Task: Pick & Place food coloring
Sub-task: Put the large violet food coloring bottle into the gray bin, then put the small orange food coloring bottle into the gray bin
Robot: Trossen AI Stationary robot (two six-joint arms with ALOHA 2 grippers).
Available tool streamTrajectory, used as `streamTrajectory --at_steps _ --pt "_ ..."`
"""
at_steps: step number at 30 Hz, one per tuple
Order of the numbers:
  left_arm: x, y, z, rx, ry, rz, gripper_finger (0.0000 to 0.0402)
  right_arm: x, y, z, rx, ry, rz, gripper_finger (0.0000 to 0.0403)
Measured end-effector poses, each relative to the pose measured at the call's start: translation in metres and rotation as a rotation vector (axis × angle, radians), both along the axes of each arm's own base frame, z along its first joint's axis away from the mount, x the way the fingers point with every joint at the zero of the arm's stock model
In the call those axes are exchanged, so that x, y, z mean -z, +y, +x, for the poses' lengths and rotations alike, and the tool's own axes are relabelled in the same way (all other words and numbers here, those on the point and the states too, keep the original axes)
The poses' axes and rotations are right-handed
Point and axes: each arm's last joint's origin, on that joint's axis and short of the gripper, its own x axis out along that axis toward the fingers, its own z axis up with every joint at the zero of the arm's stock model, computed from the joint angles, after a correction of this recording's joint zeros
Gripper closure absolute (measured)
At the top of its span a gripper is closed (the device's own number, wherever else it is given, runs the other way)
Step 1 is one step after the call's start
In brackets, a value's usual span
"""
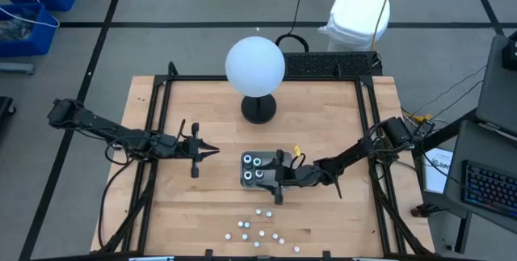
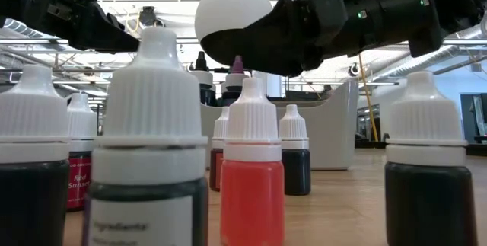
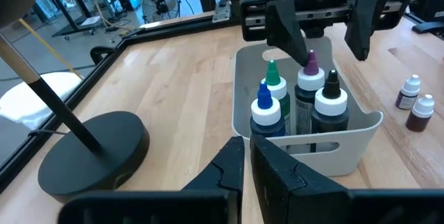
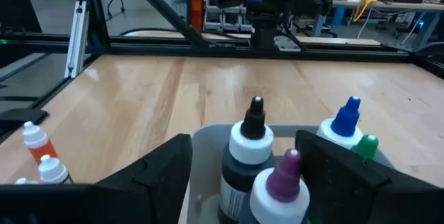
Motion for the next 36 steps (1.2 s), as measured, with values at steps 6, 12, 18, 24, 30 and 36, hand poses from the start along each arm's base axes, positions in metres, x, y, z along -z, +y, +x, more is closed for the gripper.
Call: streamTrajectory --at_steps 6,12,18,24,30,36 --pt "0.000 0.000 0.000 0.000 0.000 0.000 0.0366 -0.023 0.012 -0.008 -0.046 -0.059 -0.036 0.0156" --pt "0.001 0.000 0.000 0.000 0.006 0.001 0.0366 -0.059 0.048 -0.040 -0.018 -0.092 -0.237 0.0156" --pt "0.001 0.000 0.000 -0.001 0.006 -0.003 0.0366 -0.061 0.074 -0.085 0.113 0.023 -0.406 0.0184" --pt "0.000 0.000 0.000 -0.002 0.003 -0.007 0.0366 -0.051 0.067 -0.112 0.188 0.041 -0.354 0.0236" --pt "0.000 0.000 0.000 -0.010 -0.005 -0.033 0.0366 -0.042 0.044 -0.124 0.132 0.045 -0.210 0.0302" --pt "0.000 0.000 0.000 -0.028 -0.008 -0.097 0.0366 -0.035 0.033 -0.132 0.049 0.000 -0.167 0.0339"
